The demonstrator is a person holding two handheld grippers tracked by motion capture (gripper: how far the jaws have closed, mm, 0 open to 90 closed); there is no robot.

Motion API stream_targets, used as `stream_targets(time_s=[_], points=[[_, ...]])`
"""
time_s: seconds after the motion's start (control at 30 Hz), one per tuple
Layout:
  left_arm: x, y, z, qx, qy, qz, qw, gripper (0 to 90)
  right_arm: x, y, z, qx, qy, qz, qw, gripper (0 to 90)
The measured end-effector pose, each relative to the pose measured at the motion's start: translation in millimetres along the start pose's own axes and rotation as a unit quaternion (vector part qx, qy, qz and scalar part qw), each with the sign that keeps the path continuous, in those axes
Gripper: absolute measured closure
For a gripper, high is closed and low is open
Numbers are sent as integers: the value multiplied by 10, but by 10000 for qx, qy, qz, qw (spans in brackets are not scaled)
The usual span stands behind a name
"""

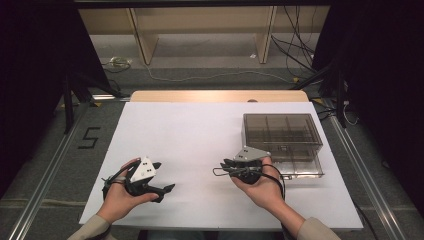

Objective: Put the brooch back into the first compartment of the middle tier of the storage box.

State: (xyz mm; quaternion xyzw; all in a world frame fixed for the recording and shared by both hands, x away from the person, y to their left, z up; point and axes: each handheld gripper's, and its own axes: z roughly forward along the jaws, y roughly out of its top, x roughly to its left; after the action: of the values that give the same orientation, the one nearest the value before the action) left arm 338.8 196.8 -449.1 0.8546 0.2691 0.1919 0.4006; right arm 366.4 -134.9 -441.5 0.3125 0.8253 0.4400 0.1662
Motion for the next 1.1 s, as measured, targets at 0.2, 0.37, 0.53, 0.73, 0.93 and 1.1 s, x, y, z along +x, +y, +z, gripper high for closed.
stream_targets(time_s=[0.2,0.37,0.53,0.73,0.93,1.1], points=[[0,2,-3,2,6,4,10000,169,-12,-6,-26,-16,-32,22,10000,791],[0,2,-2,4,8,3,10000,169,-22,-14,-50,-23,-52,18,10000,791],[-2,2,0,5,3,0,10000,169,-39,-20,-77,-57,-82,57,9999,791],[0,2,-3,0,4,-3,10000,169,-54,-28,-100,-60,-103,49,9999,791],[1,2,0,2,0,-6,10000,169,-69,-35,-123,-78,-131,79,9999,791],[0,3,0,1,1,-8,10000,169,-82,-42,-140,-87,-149,88,9998,791]])
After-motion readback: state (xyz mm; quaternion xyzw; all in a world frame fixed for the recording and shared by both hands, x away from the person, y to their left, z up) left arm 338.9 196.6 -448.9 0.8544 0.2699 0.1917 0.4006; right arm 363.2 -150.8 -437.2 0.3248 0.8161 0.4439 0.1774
